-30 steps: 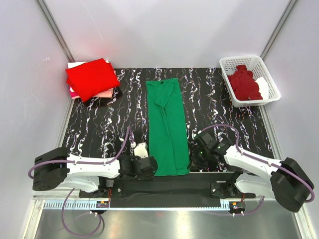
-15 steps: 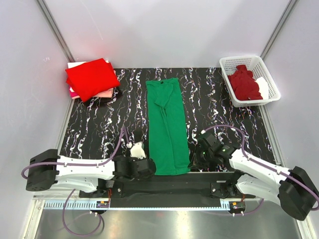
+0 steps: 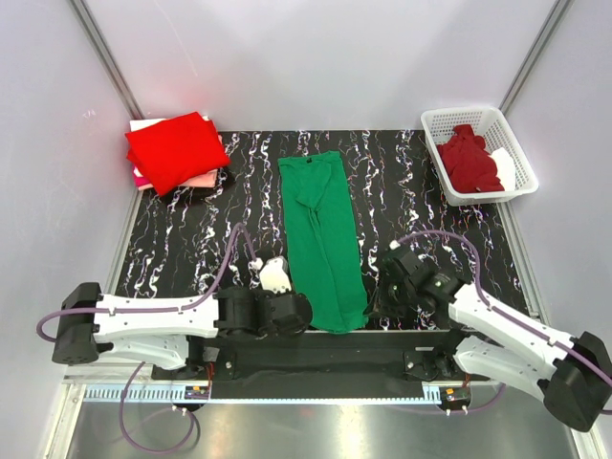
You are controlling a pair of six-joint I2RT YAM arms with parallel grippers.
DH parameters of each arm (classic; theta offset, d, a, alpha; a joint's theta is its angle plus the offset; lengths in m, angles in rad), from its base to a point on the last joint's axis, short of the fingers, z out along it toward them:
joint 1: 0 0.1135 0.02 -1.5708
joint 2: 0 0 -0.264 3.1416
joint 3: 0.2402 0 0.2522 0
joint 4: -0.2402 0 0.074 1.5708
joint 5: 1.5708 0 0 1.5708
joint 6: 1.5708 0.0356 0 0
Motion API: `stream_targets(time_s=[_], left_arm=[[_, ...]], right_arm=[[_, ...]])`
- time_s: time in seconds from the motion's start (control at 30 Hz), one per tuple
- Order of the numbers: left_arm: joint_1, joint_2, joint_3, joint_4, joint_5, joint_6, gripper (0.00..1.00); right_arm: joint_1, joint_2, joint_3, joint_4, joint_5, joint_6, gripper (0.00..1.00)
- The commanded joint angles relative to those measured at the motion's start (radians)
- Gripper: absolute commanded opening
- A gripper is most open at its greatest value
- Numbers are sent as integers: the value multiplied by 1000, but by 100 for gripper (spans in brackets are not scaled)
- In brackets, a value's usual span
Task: Fold and stack the t-shirts
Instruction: Fold the tshirt
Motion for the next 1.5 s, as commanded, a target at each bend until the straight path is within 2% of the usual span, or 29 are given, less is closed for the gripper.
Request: stream_targets(time_s=[0.0, 0.1, 0.3, 0.53, 0.7, 0.97, 1.47], left_arm=[[20, -5, 71, -102, -90, 31, 2], [63, -28, 71, -93, -71, 89, 3], [241, -57, 94, -52, -23, 264, 3], [417, -6, 192, -27, 32, 457, 4], [535, 89, 267, -3, 101, 589, 4], [658, 254, 372, 40, 193, 700, 2], [786, 457, 473, 90, 302, 791, 0]], right_arm=[[11, 63, 128, -40, 99, -63, 0], [8, 111, 210, -50, 143, -100, 0], [-28, 278, 367, -45, 167, -181, 0], [-149, 419, 522, -41, 160, -276, 0], [-212, 514, 632, -37, 149, -338, 0], [-259, 672, 757, -14, 124, -414, 0], [-304, 898, 889, 24, 72, -461, 0]])
